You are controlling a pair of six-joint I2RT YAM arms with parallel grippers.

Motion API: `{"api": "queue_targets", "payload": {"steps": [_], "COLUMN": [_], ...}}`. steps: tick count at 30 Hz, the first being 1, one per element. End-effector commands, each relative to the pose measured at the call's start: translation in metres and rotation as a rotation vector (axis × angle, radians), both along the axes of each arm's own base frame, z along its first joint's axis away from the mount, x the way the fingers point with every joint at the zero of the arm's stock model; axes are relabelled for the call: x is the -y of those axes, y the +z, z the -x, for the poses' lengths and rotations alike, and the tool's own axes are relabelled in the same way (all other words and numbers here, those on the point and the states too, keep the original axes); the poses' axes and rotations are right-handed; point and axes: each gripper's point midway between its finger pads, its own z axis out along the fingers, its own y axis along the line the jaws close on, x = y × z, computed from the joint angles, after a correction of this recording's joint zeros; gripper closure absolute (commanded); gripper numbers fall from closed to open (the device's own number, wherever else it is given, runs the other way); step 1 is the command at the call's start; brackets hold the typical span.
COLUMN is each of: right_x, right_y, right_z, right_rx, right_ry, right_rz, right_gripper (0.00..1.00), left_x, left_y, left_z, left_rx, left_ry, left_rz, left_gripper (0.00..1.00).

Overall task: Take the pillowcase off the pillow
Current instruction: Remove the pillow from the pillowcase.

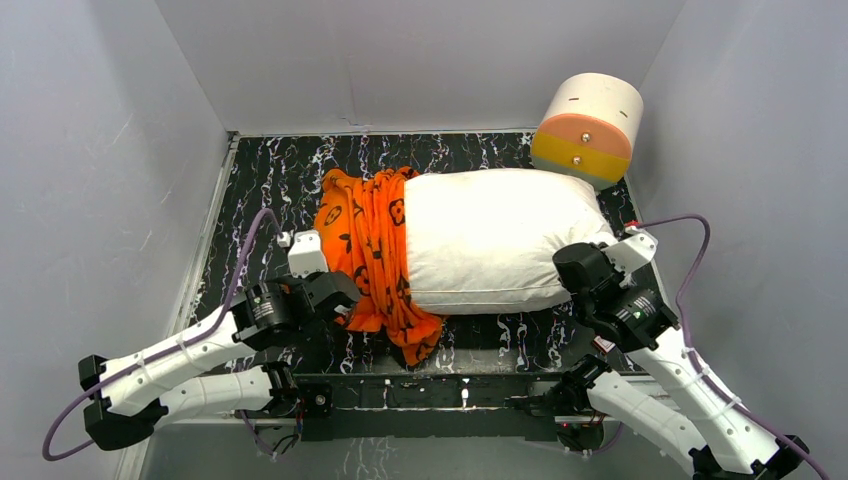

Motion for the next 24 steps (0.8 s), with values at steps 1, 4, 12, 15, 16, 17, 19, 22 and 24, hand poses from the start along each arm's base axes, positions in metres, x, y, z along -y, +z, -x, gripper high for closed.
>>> {"api": "queue_targets", "payload": {"steps": [1,4,12,15,16,17,19,22,24], "right_x": [0.011,0.020,0.028,0.024,0.020,0.015,0.002,-0.019,-0.031], "right_y": [0.020,0.024,0.024,0.022,0.023,0.023,0.021,0.016,0.012], "right_z": [-0.009,-0.008,-0.003,-0.003,-0.004,-0.006,-0.011,-0.019,-0.024], "right_rx": [0.051,0.064,0.062,0.051,0.048,0.045,0.035,0.014,-0.005], "right_ry": [-0.075,-0.110,-0.140,-0.128,-0.115,-0.099,-0.049,0.016,0.051], "right_rz": [0.050,0.081,0.097,0.078,0.067,0.051,0.020,-0.025,-0.049], "right_gripper": [1.00,1.00,1.00,1.00,1.00,1.00,1.00,1.00,1.00], "left_x": [-0.047,-0.081,-0.118,-0.117,-0.114,-0.109,-0.092,-0.060,-0.038], "left_y": [0.043,0.085,0.140,0.144,0.143,0.140,0.134,0.130,0.130], "left_z": [-0.008,-0.007,-0.009,-0.012,-0.014,-0.015,-0.018,-0.022,-0.021], "left_rx": [0.158,0.260,0.423,0.420,0.407,0.387,0.330,0.243,0.191], "left_ry": [0.153,0.233,0.255,0.246,0.240,0.227,0.180,0.072,-0.005], "left_rz": [-0.044,-0.061,-0.144,-0.208,-0.226,-0.237,-0.246,-0.232,-0.186], "left_gripper": [1.00,1.00,1.00,1.00,1.00,0.93,0.45,0.03,0.02]}}
